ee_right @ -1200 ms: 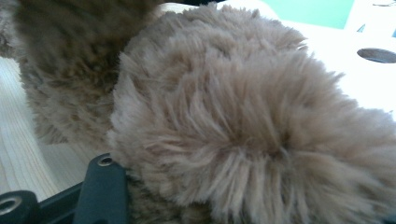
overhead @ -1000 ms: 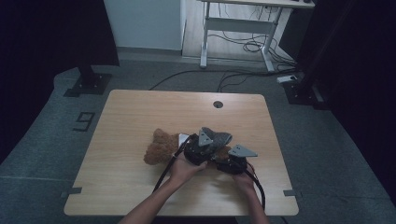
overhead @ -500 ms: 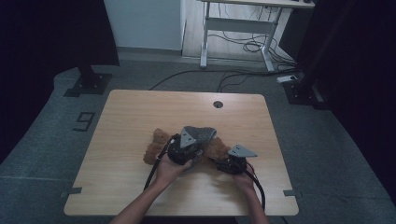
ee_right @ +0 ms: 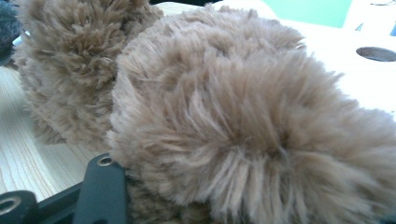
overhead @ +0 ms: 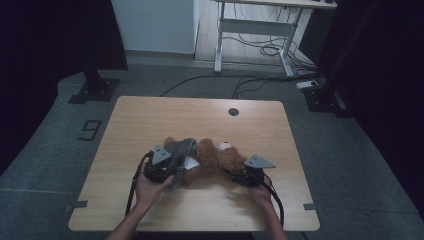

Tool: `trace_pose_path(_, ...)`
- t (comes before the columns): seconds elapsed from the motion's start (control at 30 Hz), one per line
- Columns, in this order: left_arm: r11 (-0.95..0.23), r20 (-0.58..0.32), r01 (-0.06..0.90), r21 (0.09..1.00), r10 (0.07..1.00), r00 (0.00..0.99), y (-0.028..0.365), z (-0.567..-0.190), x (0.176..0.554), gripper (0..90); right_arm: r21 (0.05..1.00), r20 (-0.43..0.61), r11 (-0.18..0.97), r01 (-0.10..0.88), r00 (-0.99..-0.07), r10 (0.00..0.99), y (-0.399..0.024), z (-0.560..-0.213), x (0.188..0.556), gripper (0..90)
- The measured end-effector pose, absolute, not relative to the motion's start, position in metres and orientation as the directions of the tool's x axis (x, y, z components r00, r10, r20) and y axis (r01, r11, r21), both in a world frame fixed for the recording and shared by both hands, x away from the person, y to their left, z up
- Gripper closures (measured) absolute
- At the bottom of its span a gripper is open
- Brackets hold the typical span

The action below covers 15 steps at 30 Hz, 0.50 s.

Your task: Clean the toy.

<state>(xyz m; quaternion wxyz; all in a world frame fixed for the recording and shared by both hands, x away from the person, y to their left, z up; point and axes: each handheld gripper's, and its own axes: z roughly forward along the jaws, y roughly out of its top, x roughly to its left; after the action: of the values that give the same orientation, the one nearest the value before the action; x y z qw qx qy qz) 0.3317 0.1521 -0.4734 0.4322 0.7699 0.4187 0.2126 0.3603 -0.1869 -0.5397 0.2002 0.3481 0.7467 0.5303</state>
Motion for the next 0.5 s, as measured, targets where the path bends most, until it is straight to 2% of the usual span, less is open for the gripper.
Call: trace_pose_path(0.5,-0.228,-0.063,0.534,0.814,0.88,0.471,0.192,-0.479,0.345,73.9,0.932,0.075,0.19,0.309,-0.677,0.732,-0.187,-0.54,0.36,40.3)
